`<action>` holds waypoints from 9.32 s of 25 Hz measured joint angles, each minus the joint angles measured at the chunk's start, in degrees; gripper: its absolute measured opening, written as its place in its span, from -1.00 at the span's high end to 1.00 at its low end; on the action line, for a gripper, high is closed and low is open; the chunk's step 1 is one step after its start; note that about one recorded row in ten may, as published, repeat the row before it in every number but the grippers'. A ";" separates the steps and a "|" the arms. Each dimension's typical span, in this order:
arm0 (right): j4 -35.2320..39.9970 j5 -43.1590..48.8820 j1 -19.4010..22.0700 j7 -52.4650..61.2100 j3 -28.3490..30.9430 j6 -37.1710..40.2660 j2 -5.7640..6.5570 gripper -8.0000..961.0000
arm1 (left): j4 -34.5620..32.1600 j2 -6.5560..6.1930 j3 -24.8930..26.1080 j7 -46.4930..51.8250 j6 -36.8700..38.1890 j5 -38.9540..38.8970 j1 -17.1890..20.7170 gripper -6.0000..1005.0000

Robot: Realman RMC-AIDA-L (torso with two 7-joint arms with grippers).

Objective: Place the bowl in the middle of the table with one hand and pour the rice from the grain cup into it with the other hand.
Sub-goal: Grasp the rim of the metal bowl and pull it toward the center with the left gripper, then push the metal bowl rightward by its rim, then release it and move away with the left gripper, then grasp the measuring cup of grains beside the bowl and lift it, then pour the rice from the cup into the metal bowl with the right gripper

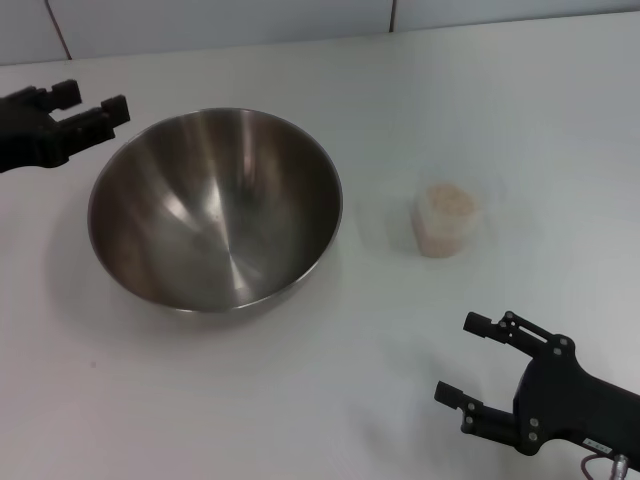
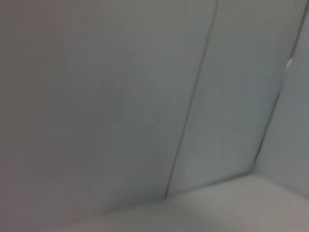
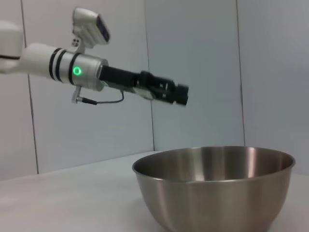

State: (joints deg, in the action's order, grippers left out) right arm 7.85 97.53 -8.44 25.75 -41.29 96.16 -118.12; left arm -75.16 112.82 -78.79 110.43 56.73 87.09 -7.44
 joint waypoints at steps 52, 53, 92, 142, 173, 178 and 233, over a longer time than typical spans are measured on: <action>0.31 0.34 -0.43 0.74 0.08 0.20 0.00 -0.67 | 8.84 5.37 6.96 23.55 7.76 45.51 -18.68 0.24; 0.40 0.34 -0.43 0.76 0.08 0.21 0.00 -0.67 | 9.11 5.34 7.02 23.56 7.92 45.52 -18.93 0.32; 0.68 0.38 -0.75 1.50 -0.21 0.40 0.00 -0.67 | 32.31 4.96 22.71 16.66 2.60 45.68 -38.15 0.82; -2.76 -0.35 -9.97 5.22 29.40 -23.52 -1.32 -0.67 | 9.78 5.60 21.54 -28.57 25.69 17.31 -5.81 -0.61; -3.22 -2.17 -14.43 2.93 29.43 -27.01 -1.36 -0.31 | 11.62 5.47 21.49 -28.62 25.71 17.75 -6.92 -0.61; -5.10 -2.73 -15.23 -1.26 29.43 -27.46 -1.37 0.15 | 11.62 5.47 21.49 -28.60 25.71 17.76 -7.12 -0.61; -31.06 -11.20 -35.34 -124.50 32.45 -25.27 -1.78 0.96 | 12.41 4.95 22.02 -30.20 23.09 20.92 -10.09 -0.60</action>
State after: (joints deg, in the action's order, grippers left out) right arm -23.22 86.33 -43.78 -98.75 -8.84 70.89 -119.91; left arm -62.75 117.77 -56.77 80.22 79.82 108.01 -17.53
